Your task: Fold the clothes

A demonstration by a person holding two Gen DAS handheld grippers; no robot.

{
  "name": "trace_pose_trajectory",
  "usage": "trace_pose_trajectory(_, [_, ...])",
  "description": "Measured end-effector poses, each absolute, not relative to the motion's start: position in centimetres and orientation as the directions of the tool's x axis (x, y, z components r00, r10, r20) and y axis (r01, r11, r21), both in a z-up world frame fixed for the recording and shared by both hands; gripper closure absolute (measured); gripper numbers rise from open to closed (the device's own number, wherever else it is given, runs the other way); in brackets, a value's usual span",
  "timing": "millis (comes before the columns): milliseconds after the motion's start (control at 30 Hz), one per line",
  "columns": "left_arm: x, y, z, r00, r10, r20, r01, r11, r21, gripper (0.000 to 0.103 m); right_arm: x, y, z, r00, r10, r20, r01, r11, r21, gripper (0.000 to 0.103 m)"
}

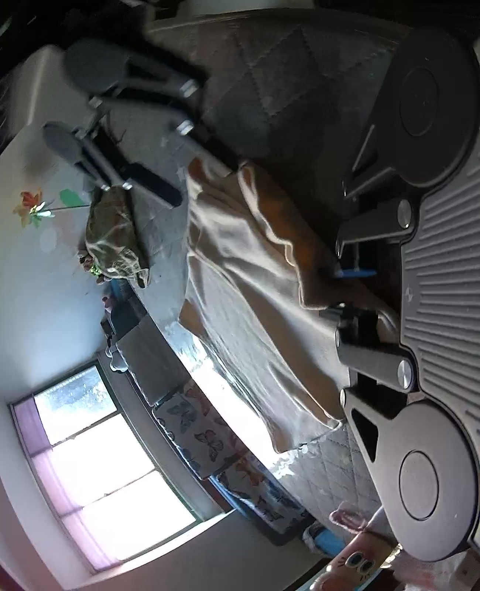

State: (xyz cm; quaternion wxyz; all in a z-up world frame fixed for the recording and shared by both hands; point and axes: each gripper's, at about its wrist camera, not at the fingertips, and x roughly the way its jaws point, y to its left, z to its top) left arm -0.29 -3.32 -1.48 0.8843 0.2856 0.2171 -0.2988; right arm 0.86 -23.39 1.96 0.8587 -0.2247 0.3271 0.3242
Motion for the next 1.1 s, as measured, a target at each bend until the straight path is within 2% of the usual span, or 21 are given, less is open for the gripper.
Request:
trace_pose_trajectory(333, [4.1,-2.4,1.3,0.698,-0.415,-0.584,0.609,0.773,0.179,0.094,0.7,-21.7,0.7,0.549,0.445,-0.707,-0.767,0.605,-0.215,0.032])
trace_pose_trajectory(467, [4.8,-2.4,1.2,0.691,-0.418,-0.59,0.609,0.776,0.163,0.094,1.1,-21.6,0.4,0.574,0.427,-0.699,-0.752,0.613,-0.243,0.033])
trace_pose_trajectory(533, [4.8,-2.4,1.2,0.688,-0.421,-0.591,0.612,0.774,0.161,0.094,1.7,-21.7,0.1,0.573,0.421,-0.703,-0.742,0.631,-0.227,0.041])
trace_pose_trajectory(600, [4.7,-2.2,1.2,0.683,-0.426,-0.593,0.617,0.771,0.157,0.094,2.2,-21.9,-0.1,0.572,0.415,-0.707,-0.731,0.648,-0.211,0.057])
trace_pose_trajectory(667, [4.4,-2.1,1.1,0.682,-0.428,-0.593,0.621,0.767,0.161,0.093,2.8,-22.1,-0.3,0.573,0.413,-0.708,-0.721,0.664,-0.196,0.063])
trace_pose_trajectory(700, [4.3,-2.1,1.1,0.682,-0.428,-0.593,0.622,0.765,0.164,0.091,3.0,-22.1,-0.4,0.573,0.413,-0.708,-0.716,0.672,-0.188,0.072])
trace_pose_trajectory(800, [3.4,-2.0,0.8,0.688,-0.426,-0.587,0.624,0.76,0.18,0.089,4.1,-22.6,-0.2,0.566,0.422,-0.708,-0.692,0.709,-0.131,0.088])
trace_pose_trajectory(833, [2.9,-1.9,0.7,0.693,-0.425,-0.582,0.625,0.756,0.192,0.088,4.3,-22.7,0.0,0.564,0.428,-0.706,-0.685,0.72,-0.11,0.088])
trace_pose_trajectory(900, [1.9,-1.7,0.4,0.706,-0.416,-0.573,0.623,0.75,0.223,0.078,4.5,-22.9,0.4,0.571,0.432,-0.698,-0.673,0.733,-0.096,0.09])
trace_pose_trajectory(1100, [0.1,-1.6,-0.9,0.747,-0.367,-0.555,0.6,0.732,0.323,0.067,4.9,-23.3,1.2,0.586,0.445,-0.678,-0.646,0.761,-0.059,0.092])
